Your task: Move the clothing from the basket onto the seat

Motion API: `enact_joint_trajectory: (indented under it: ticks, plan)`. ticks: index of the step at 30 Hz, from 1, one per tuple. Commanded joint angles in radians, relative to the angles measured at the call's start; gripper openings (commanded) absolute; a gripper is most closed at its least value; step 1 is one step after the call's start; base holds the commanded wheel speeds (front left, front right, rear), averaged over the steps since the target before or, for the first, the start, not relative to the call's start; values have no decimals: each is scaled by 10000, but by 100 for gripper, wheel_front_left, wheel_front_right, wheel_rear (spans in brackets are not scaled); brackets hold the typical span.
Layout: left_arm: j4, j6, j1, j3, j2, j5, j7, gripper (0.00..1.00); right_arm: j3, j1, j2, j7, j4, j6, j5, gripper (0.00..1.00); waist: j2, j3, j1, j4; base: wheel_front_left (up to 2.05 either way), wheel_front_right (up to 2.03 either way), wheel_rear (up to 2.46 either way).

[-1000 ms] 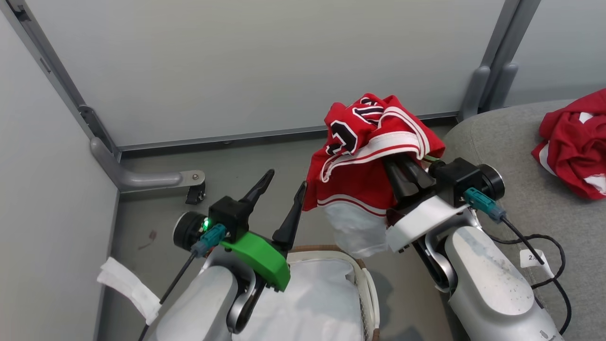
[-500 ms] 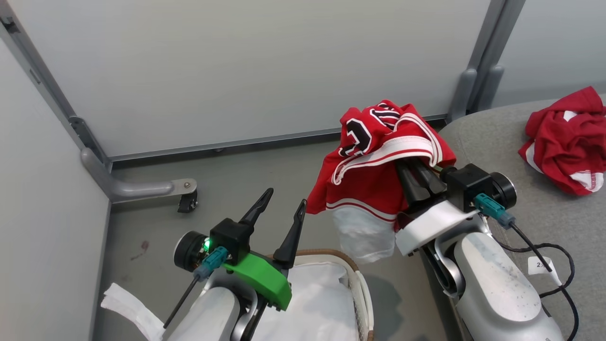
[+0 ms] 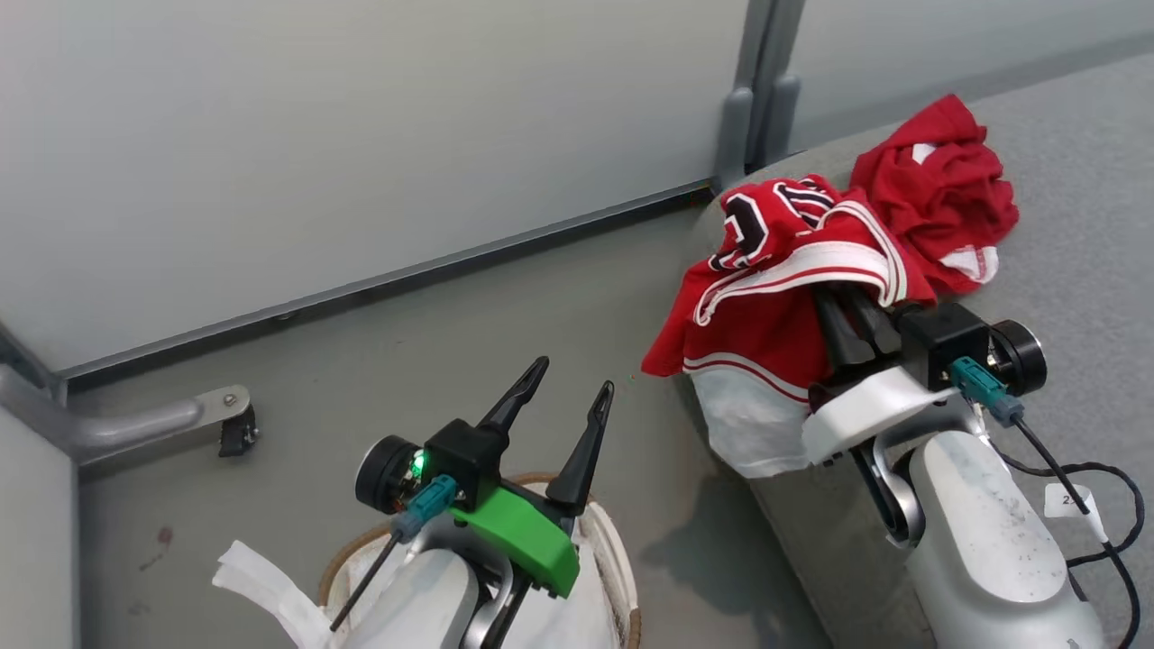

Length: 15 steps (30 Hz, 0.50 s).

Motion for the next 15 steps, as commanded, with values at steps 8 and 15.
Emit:
enact_joint_trajectory:
  ticks: [8,15]
  plan:
    - [-172,-24,-627,-218,25,265,5,100,-1107,-650,-98,-23,-144,-11,-483,0,-1,1267,0,-969,0,0,0]
    - [-349,-25,-1229,-447,177,381,6,100,-2307,-1979,-896,-21,-176,-11,-859,0,-1,2352,0,-339,0,0,0]
